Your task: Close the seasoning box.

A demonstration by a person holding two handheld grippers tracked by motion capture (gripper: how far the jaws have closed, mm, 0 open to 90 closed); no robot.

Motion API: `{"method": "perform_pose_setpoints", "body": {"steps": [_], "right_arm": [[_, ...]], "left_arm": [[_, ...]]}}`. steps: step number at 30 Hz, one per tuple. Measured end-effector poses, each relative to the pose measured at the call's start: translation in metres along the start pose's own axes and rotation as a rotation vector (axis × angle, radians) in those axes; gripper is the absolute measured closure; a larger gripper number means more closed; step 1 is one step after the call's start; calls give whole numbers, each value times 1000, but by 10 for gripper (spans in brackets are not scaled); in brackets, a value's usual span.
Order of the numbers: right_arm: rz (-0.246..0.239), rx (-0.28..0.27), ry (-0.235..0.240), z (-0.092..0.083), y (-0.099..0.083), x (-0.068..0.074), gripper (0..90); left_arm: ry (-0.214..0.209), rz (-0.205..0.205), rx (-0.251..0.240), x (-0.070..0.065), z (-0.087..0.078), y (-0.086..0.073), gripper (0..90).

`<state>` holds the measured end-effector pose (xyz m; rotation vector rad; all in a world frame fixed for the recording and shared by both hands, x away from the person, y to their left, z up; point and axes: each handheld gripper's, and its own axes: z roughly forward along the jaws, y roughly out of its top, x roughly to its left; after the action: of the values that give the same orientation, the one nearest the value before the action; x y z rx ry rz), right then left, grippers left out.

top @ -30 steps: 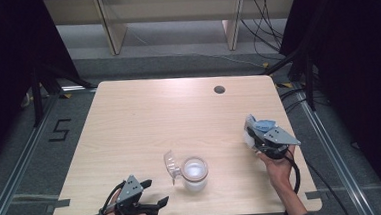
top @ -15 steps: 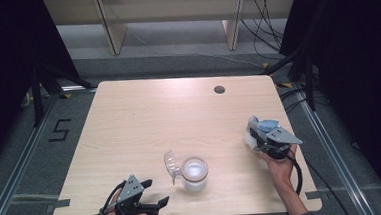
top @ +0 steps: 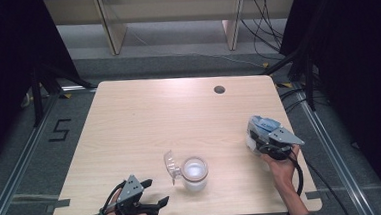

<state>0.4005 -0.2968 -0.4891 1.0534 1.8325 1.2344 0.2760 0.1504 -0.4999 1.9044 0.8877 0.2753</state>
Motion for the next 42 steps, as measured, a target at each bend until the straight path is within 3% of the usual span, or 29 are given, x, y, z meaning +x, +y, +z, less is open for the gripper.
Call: {"method": "perform_pose_setpoints", "body": {"steps": [2, 3, 5, 6, 8, 9, 10, 15, 16, 19, 23, 24, 27, 29, 30, 32, 34, 35, 40, 42], "right_arm": [[44, 24, -3, -4, 1, 1, 472], [66, 48, 0, -8, 2, 2, 441], [67, 61, -20, -13, 3, 4, 363], [82, 66, -28, -15, 3, 5, 339], [84, 57, -27, -21, 3, 7, 306], [117, 69, -44, -25, 4, 11, 286], [95, 58, -36, -27, 5, 9, 280], [118, 54, -20, -46, 6, 16, 270], [101, 62, -33, -49, 5, 17, 267], [83, 60, -45, -57, 4, 22, 267], [68, 79, -21, -66, 3, 28, 252], [72, 77, -26, -67, 2, 30, 243], [49, 91, -25, -72, 1, 34, 253], [52, 104, -8, -76, 1, 36, 258], [86, 101, -20, -78, 1, 40, 257], [60, 101, -19, -81, 0, 39, 257], [74, 101, -25, -85, -1, 38, 257], [74, 99, -23, -86, -1, 38, 257], [70, 99, -25, -93, -4, 40, 257], [73, 101, -18, -95, -4, 41, 256]], "left_arm": [[4, -5, 1, 0, 0, -1, 180], [2, 15, 4, 1, 0, 0, 179], [-2, 6, 1, 1, 0, 0, 180], [-1, -4, -1, 1, 0, 0, 180], [2, 15, 1, 1, 0, 1, 180], [1, 15, 1, 1, 0, 1, 180], [1, 21, 4, 1, 0, 1, 180], [-1, 1, -1, 2, 0, 1, 180], [-5, 15, -1, 2, 0, 2, 180], [-1, 1, -4, 2, -1, 2, 181], [8, -9, -19, 2, -2, 4, 185], [4, 9, -18, 4, -3, 5, 186], [8, -7, -24, 4, -4, 6, 196], [-3, -17, -33, 4, -4, 7, 207], [-3, -13, -36, 5, -5, 7, 208], [-4, -4, -35, 5, -5, 8, 209], [1, -4, -34, 5, -6, 9, 211], [6, -26, -41, 4, -6, 9, 212], [0, -10, -48, 7, -7, 12, 217], [-5, -26, -51, 6, -7, 13, 225]]}}
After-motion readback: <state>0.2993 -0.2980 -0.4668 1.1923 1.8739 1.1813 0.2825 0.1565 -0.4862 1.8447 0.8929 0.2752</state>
